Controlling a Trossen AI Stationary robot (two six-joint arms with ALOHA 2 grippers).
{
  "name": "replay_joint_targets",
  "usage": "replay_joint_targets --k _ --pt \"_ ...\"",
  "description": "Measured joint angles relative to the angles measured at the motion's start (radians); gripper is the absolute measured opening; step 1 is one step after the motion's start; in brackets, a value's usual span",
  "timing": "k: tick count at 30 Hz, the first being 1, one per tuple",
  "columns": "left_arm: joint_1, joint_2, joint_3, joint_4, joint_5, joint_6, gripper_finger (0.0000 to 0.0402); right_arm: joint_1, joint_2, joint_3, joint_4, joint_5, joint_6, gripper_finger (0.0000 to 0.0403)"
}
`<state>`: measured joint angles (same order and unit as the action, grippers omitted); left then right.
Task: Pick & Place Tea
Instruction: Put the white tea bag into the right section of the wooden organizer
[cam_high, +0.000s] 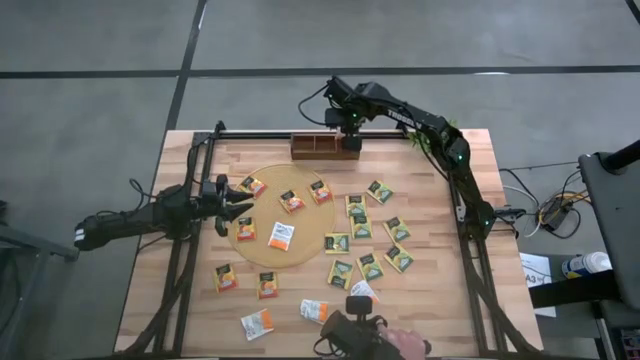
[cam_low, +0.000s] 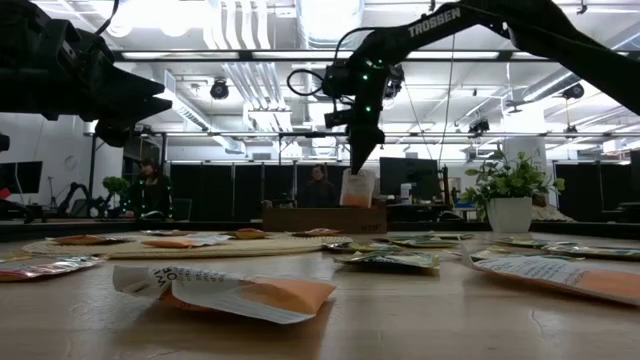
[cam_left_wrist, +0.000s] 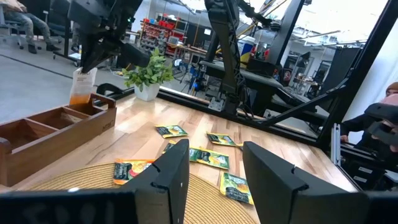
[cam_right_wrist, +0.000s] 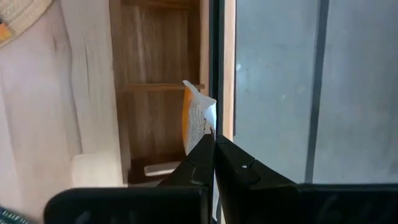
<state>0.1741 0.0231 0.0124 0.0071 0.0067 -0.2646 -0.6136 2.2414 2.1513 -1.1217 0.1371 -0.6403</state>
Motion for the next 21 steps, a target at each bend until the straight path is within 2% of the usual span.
replay_joint_targets --k 8,21 --pt "0.000 0.000 0.000 0.000 0.000 0.000 0.0145 -0.001 0.000 -0.053 -0.005 0.046 0.002 0.0008" --pt "0.000 0.000 0.000 0.000 0.000 0.000 0.0145 -0.011 -0.004 -0.047 -0.006 0.071 -0.048 0.0008"
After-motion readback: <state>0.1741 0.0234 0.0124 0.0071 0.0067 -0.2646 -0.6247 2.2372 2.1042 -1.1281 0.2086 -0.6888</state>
